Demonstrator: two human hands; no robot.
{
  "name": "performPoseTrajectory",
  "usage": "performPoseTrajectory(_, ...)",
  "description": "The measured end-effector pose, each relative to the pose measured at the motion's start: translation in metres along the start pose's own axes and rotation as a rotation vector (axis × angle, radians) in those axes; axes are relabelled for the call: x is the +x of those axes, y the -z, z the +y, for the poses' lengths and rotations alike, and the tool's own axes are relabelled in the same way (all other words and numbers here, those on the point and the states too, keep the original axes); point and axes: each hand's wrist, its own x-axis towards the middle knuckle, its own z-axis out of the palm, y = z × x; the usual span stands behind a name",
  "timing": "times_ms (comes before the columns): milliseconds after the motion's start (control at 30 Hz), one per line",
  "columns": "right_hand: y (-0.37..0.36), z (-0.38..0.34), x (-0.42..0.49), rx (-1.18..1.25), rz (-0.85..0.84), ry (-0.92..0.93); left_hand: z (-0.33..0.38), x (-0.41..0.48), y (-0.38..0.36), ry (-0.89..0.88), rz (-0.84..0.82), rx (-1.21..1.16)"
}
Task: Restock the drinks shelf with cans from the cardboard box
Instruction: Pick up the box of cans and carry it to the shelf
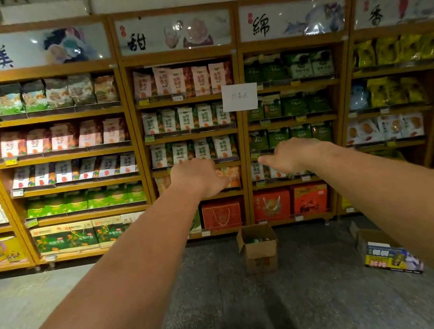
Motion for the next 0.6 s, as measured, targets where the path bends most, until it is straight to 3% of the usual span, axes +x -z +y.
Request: performPoseTrajectory(600, -0.011, 0.025, 0.112, 0.042, 0.007, 0.088, 0.023, 0.085, -0.021, 0.072, -0.017, 0.056)
